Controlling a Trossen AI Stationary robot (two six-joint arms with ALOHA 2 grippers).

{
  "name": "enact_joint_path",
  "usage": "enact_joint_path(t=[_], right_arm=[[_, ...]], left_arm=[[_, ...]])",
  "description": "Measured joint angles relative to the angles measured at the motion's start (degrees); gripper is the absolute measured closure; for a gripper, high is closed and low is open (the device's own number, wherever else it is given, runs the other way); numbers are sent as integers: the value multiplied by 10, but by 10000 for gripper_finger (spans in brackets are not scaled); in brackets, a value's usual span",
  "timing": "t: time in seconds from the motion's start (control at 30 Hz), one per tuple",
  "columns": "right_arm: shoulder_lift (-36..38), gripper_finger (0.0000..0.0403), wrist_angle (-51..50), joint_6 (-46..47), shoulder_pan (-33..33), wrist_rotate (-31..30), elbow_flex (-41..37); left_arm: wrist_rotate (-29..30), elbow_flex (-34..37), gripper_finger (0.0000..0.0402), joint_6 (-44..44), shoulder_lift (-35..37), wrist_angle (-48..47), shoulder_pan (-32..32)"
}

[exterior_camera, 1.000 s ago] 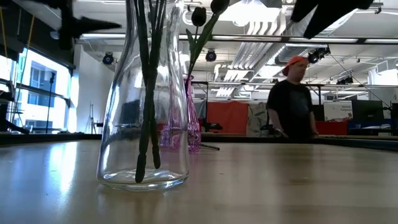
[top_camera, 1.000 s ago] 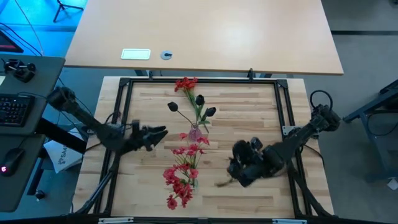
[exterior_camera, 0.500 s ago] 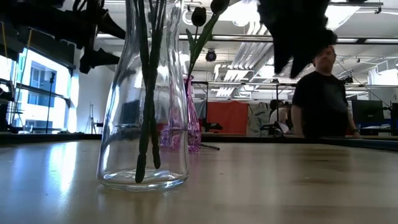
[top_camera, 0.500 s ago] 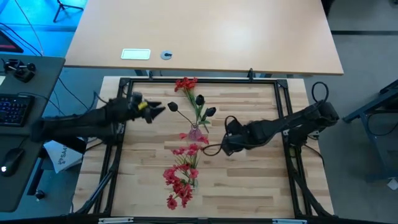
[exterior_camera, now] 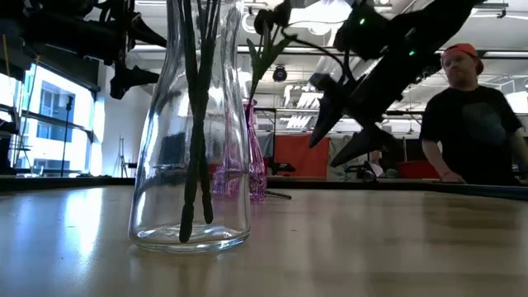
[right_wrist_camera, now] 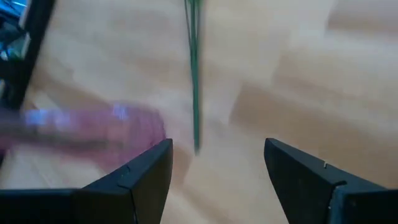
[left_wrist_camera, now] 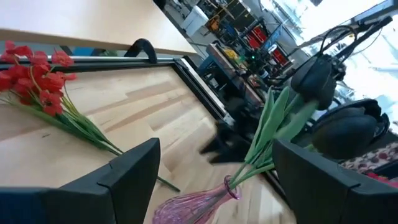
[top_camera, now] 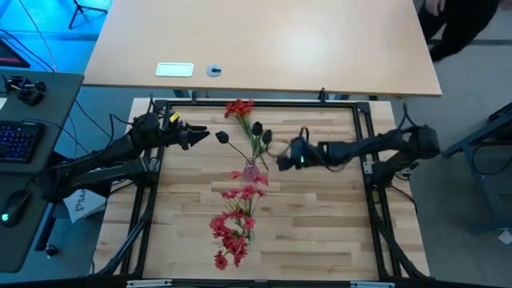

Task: Sort flowers into vase by color
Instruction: Put the red flowers into the transparent vase

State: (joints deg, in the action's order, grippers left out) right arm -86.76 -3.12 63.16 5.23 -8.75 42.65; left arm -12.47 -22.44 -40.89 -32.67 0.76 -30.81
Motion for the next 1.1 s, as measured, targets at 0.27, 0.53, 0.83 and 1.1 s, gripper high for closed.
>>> enact_joint_path(t=[0.27,0.53,0.83,1.1], right_arm=[[-53,155,115,-114,132,110,4],[-104,155,271,-113,199,224,9],[-198,155,180,-177,195,256,151],[-305,155,-7,-234,172,214,294]], left_arm=[[32,0,105,-66,0,0,0],[125,0,105,-130,0,16,1],[162,0,105,-176,0,30,1],[163,0,105,-190,0,30,1]])
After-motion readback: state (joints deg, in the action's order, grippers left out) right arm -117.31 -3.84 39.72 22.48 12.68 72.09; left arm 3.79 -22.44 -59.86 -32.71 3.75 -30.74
